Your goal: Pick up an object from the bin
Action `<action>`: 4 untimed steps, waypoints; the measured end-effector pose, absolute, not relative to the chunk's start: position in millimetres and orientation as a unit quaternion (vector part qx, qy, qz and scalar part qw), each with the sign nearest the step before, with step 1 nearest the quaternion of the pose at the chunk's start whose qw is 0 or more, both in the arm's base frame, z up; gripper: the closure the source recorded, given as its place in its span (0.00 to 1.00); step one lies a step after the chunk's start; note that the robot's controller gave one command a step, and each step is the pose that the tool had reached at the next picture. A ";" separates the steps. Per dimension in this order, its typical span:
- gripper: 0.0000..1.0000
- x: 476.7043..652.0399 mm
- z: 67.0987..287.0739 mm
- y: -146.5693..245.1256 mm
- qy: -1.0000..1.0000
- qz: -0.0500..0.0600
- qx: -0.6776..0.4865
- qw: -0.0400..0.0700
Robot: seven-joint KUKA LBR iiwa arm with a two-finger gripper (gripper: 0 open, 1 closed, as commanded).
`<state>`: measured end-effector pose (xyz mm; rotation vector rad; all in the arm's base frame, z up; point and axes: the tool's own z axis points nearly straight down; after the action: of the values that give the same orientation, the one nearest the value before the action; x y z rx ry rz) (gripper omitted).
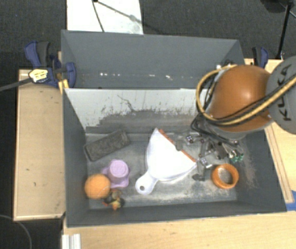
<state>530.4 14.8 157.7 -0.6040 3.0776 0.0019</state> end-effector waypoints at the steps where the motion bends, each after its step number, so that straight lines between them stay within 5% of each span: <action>1: 0.00 525.3 147.9 -3.4 0.996 0.000 -0.094 0.000; 3: 0.00 510.2 111.7 -10.9 0.998 0.000 -0.068 0.002; 4: 1.00 519.0 77.0 -3.3 0.997 0.000 -0.082 0.000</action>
Offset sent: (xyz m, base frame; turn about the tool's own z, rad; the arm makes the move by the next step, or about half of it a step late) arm -0.0149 -0.0260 -0.0255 0.2070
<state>519.0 -3.3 77.0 -0.2573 3.1304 0.0009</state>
